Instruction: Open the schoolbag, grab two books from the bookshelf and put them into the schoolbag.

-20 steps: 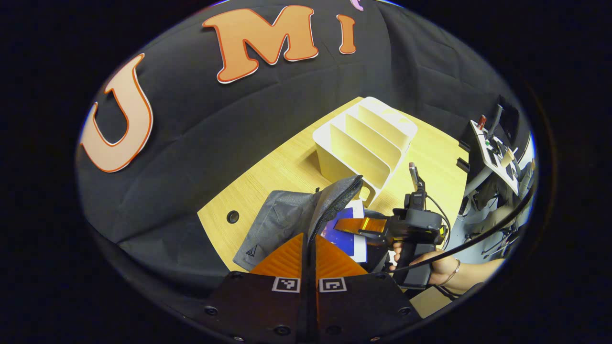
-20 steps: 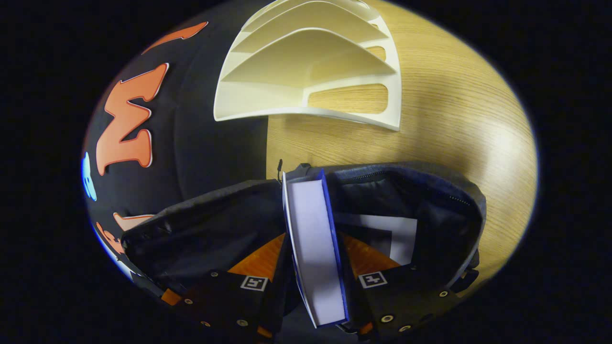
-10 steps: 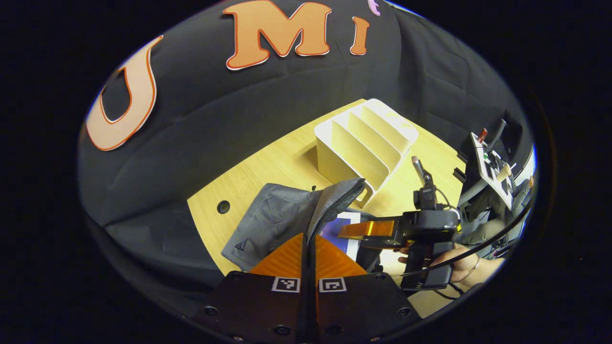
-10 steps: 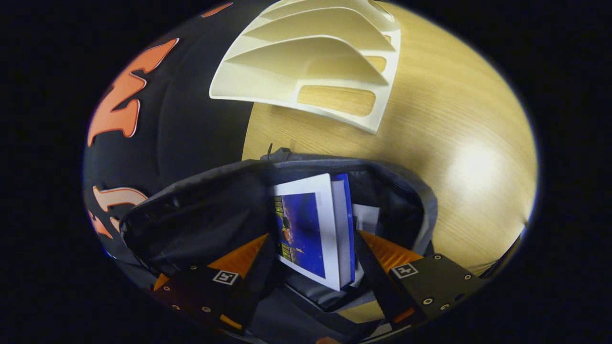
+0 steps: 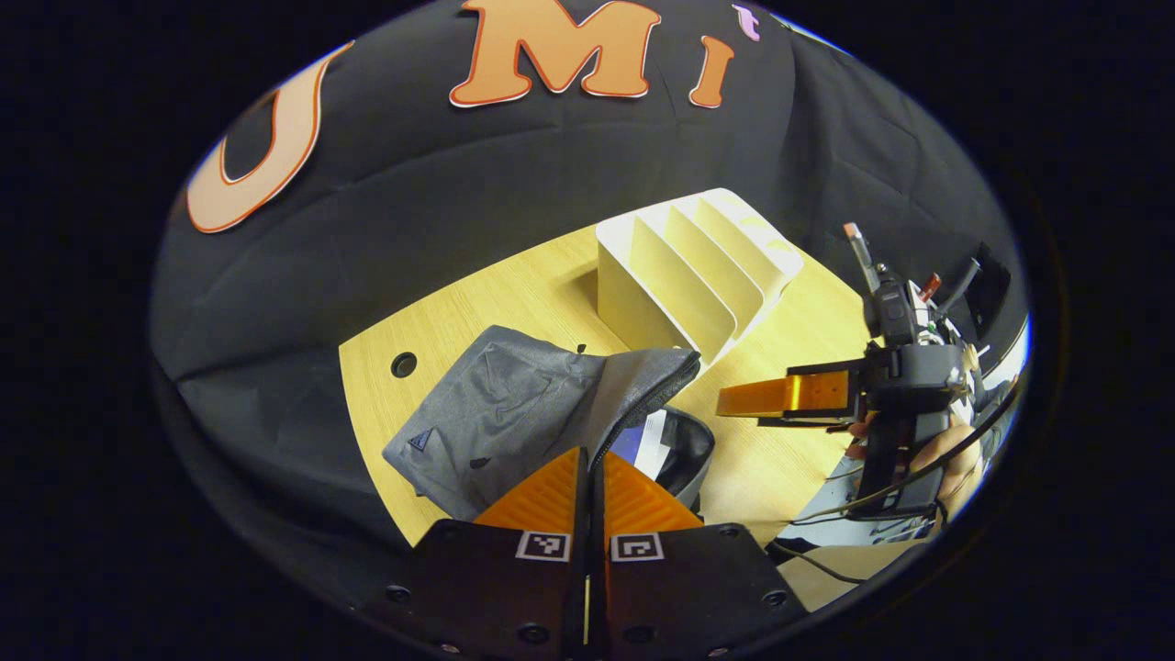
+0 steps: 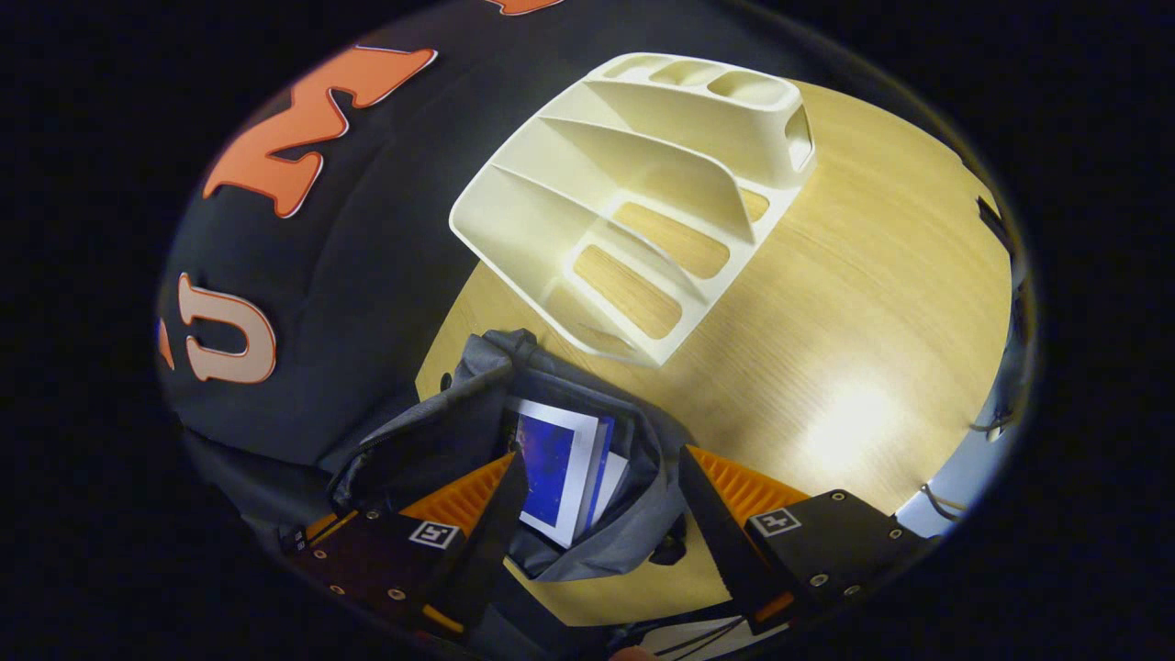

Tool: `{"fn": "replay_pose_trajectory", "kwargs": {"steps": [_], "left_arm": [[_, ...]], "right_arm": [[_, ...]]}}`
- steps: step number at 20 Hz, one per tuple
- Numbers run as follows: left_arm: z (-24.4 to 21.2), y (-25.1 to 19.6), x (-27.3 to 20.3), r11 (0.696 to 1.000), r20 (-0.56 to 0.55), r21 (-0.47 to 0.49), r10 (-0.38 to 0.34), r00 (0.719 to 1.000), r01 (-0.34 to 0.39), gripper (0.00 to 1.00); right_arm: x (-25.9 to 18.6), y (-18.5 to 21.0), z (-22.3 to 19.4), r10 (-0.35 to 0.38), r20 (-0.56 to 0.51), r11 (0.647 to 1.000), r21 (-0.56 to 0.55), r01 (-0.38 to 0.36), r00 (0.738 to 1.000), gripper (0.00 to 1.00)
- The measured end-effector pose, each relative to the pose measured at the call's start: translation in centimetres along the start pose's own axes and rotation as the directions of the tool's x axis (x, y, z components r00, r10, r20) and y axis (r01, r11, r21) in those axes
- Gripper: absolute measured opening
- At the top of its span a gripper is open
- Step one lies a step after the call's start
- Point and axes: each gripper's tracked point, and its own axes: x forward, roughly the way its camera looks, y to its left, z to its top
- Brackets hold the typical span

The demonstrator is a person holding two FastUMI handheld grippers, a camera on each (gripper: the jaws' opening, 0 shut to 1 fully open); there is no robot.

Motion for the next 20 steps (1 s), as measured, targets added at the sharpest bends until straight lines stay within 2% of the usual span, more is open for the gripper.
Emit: {"fn": "replay_pose_trajectory", "kwargs": {"steps": [3,7,10,13,15,18,20], "left_arm": [[-2.1,-2.0,0.9,0.996,-0.007,-0.083,-0.041,0.999,0.040,0.07],[-3.8,-4.4,2.3,0.986,-0.020,-0.165,-0.038,0.999,0.034,0.23],[-4.8,-7.1,2.7,0.973,-0.033,-0.231,-0.042,0.999,0.033,0.60],[-2.7,-8.9,1.9,0.966,0.024,-0.257,0.037,0.999,-0.030,0.67],[-0.1,-10.3,1.6,0.955,0.086,-0.292,0.088,0.992,-0.060,1.00],[3.6,-12.2,0.0,0.944,0.176,-0.312,0.168,0.970,-0.107,0.98],[5.8,-12.9,-1.0,0.935,0.235,-0.316,0.239,0.942,-0.158,0.99]], "right_arm": [[-1.4,-0.9,0.8,-0.001,-0.011,1.000,-0.027,0.001,1.000,0.98],[-2.4,-3.2,2.5,-0.058,0.006,0.986,-0.155,0.058,0.998,0.99],[-3.3,-4.0,4.9,-0.063,0.035,0.964,-0.256,0.070,0.997,0.99],[-5.3,-4.4,8.7,-0.063,0.098,0.920,-0.381,0.096,0.993,0.98],[-7.5,-4.1,11.7,-0.042,0.149,0.890,-0.443,0.104,0.988,0.99],[-10.9,-2.9,16.2,0.021,0.259,0.837,-0.532,0.124,0.966,0.98],[-14.2,-2.3,18.0,0.085,0.315,0.808,-0.577,0.120,0.945,0.98]]}}
